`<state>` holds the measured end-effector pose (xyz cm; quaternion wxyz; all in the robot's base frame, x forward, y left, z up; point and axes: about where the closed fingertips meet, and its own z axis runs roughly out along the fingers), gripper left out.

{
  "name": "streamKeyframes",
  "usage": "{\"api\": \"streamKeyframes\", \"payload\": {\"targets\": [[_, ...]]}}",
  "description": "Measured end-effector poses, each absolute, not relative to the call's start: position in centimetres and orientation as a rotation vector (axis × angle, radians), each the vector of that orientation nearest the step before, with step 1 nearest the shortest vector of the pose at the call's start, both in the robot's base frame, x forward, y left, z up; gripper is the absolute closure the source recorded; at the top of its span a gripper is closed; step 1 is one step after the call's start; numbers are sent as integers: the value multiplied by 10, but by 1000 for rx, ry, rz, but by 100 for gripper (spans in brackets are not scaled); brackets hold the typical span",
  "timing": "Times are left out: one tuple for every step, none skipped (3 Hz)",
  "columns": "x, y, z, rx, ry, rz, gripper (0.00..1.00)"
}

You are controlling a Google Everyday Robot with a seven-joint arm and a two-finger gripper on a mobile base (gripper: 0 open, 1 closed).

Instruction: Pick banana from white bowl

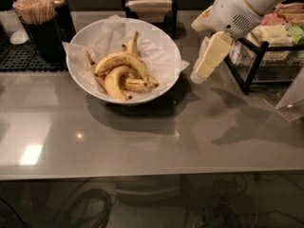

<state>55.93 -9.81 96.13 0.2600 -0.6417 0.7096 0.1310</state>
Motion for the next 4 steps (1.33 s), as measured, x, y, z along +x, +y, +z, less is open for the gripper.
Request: {"api": "streamKeyframes", "payload": {"targets": [[595, -82, 945, -1700, 1916, 433, 0], [602, -78, 947, -1694, 1902, 432, 0], [603, -69, 941, -1677, 1880, 462, 0], [604, -28, 923, -1750, 1810, 572, 0]]}}
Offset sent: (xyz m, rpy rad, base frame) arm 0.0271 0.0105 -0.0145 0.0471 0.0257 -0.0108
